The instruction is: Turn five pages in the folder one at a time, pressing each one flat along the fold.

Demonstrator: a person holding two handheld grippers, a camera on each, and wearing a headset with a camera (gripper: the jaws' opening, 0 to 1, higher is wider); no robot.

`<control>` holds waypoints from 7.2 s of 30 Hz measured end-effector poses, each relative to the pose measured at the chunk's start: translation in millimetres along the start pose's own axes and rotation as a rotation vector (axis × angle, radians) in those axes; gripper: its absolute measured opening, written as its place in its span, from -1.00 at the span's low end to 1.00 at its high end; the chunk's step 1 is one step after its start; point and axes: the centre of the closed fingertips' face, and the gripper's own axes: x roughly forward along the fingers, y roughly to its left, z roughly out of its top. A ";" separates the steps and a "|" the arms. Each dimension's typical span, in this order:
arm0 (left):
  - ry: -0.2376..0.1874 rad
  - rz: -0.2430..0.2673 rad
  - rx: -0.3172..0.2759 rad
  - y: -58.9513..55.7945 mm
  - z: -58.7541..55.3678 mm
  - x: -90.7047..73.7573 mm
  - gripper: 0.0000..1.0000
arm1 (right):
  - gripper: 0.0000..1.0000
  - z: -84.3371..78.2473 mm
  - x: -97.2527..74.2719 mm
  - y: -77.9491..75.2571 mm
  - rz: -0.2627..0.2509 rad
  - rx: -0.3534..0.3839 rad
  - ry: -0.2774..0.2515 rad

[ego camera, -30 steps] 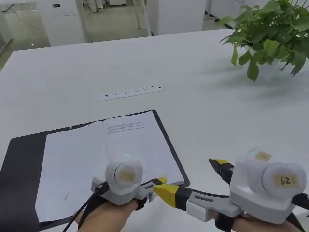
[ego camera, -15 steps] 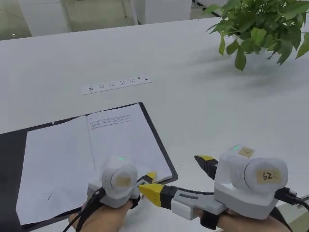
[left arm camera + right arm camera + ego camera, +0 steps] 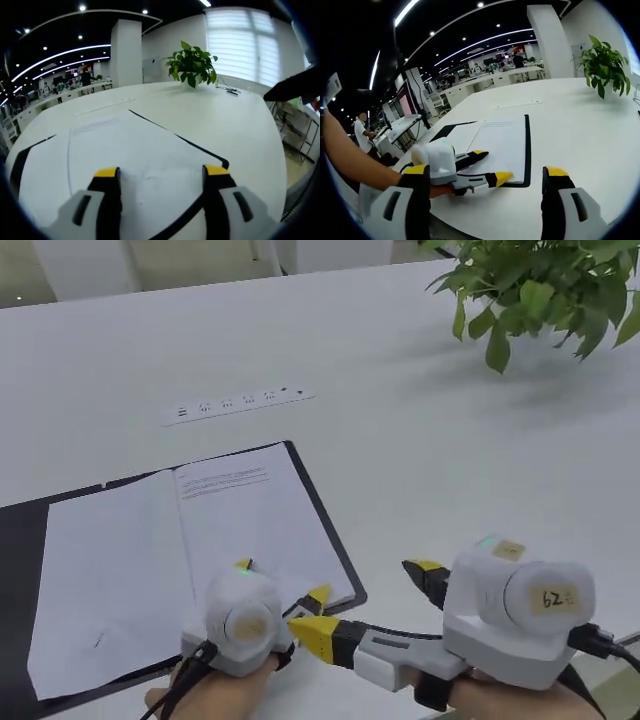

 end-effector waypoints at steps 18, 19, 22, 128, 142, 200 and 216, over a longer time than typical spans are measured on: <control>-0.027 0.033 -0.023 7.5 1.9 -0.8 0.08 | 0.81 -4.7 2.8 -1.7 -0.002 0.006 0.019; -0.029 0.032 -0.024 7.2 1.9 -0.6 0.07 | 0.81 -4.8 3.2 -1.1 -0.001 0.006 0.019; -0.032 0.036 -0.025 8.0 2.8 -0.5 0.02 | 0.81 -5.4 3.7 -0.9 -0.002 0.006 0.022; -0.094 0.025 -0.194 46.7 49.5 -68.2 -0.17 | -1.00 -27.7 76.6 -20.9 -0.134 0.720 -0.130; -0.168 0.092 -0.227 82.3 75.4 -108.9 -0.11 | -1.00 -0.3 74.5 17.3 -0.086 0.507 -0.155; -0.189 0.388 -0.348 243.2 41.8 -249.2 -0.01 | -1.00 -41.9 196.6 214.6 0.172 -0.256 0.157; -0.125 0.448 -0.383 263.8 8.1 -254.1 -0.01 | -1.00 -97.0 224.3 212.0 0.162 -0.414 0.342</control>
